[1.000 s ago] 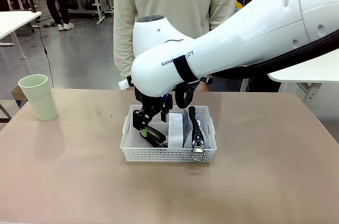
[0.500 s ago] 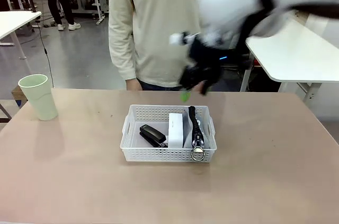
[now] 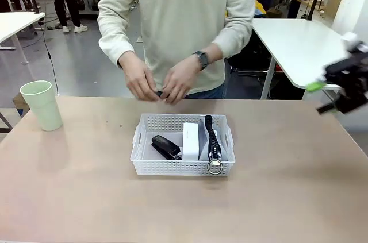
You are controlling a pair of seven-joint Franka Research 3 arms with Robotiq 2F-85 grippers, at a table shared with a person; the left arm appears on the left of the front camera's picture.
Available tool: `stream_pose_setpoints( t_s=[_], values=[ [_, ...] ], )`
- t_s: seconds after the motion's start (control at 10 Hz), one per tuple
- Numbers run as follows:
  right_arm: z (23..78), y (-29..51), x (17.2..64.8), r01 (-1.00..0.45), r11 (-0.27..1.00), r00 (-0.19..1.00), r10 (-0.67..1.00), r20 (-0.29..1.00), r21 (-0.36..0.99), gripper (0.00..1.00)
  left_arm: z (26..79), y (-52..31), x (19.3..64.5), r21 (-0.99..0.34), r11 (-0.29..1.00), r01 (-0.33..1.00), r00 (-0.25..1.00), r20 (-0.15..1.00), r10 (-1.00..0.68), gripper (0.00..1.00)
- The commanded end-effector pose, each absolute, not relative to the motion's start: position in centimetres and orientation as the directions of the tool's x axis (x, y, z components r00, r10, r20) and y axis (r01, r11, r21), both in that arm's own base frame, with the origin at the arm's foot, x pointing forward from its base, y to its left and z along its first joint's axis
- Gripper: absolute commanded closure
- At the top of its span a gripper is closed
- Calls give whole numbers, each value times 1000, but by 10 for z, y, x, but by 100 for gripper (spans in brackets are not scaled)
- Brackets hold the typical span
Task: Efficiently arrange items inside the basket to fit them all.
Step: Pick up the Stapler and place it inside the Organizing basket, then pick up the Reusable plastic cup and place it inside the Organizing basket.
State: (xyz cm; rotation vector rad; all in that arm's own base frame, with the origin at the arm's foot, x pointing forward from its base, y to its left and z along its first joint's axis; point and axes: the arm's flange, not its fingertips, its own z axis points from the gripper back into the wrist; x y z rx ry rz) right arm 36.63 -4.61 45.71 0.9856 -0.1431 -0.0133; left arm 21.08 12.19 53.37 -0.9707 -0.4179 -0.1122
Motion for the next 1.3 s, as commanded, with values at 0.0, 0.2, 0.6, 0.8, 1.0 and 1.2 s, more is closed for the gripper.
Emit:
stream_pose_setpoints(
  t_s=[0.0, 0.2, 0.6, 0.8, 1.0, 1.2],
  values=[
    [393, -86, 354, -134, 128, 895, -410, 176, 983, 0, 535, 123, 211, -780, 552, 295, 910, 405, 87, 0],
    [423, -82, 348, -12, 438, 974, -199, 110, 899, 0, 535, 123, 211, -780, 552, 295, 910, 405, 87, 0],
    [423, -82, 348, -12, 438, 974, -199, 110, 899, 0, 535, 123, 211, -780, 552, 295, 910, 405, 87, 0],
    [423, -82, 348, -12, 438, 974, -199, 110, 899, 0, 535, 123, 211, -780, 552, 295, 910, 405, 87, 0],
    [423, -82, 348, -12, 438, 974, -199, 110, 899, 0, 535, 123, 211, -780, 552, 295, 910, 405, 87, 0],
    [423, -82, 348, -12, 438, 974, -199, 110, 899, 0, 535, 123, 211, -780, 552, 295, 910, 405, 87, 0]
  ],
)
